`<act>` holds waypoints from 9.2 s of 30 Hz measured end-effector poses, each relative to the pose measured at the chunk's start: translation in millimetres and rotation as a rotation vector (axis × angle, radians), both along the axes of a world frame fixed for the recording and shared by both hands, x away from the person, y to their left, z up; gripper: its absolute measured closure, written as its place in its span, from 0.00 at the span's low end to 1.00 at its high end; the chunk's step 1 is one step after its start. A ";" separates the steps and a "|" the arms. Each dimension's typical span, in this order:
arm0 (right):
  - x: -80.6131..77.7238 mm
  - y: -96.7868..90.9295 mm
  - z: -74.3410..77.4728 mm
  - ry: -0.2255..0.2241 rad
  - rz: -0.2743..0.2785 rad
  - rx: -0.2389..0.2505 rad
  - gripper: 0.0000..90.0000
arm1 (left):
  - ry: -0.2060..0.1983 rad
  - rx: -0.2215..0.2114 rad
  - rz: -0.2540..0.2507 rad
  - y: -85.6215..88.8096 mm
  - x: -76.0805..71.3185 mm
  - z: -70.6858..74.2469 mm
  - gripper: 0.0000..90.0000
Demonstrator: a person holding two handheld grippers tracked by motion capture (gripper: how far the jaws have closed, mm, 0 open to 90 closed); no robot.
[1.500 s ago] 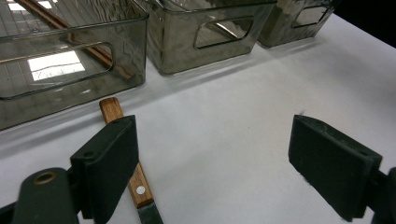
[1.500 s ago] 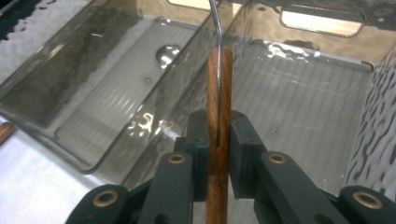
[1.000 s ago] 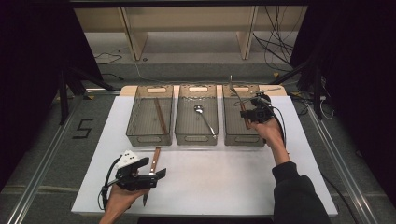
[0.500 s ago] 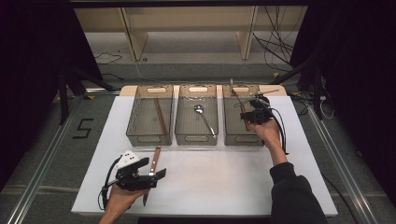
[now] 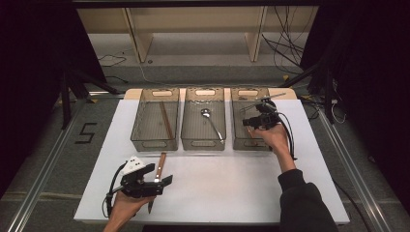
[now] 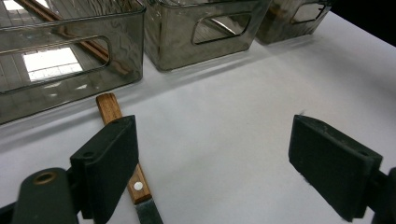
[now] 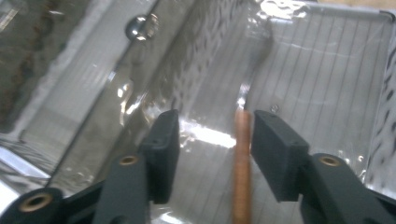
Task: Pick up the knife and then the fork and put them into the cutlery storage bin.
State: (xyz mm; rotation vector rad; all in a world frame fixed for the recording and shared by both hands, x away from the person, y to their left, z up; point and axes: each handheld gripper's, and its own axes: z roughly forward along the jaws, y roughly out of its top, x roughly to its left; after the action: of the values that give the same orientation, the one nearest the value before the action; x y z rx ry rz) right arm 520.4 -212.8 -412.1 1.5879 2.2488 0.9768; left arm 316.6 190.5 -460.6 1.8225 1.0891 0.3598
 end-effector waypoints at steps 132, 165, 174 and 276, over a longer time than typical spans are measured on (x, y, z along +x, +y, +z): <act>-193.2 28.8 -14.2 -0.344 0.449 0.093 0.27 | 0.251 0.157 -0.182 -33.5 22.9 0.4 0.85; -251.0 98.1 -41.4 -0.746 0.812 -0.414 0.30 | 0.308 0.251 -0.494 -97.6 16.2 17.5 0.85; -259.1 109.3 -57.5 -0.864 0.866 -0.624 0.42 | 0.312 0.271 -0.517 -102.6 11.3 19.6 0.85; -153.2 17.1 6.2 -0.474 0.410 -0.161 0.90 | -0.003 0.029 -0.083 4.6 19.7 36.4 0.25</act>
State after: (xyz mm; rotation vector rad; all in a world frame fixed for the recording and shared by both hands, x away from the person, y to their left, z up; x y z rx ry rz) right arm 367.2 -195.8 -406.0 0.7371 2.2633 1.0912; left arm 336.3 195.1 -424.1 1.8855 1.0071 0.3307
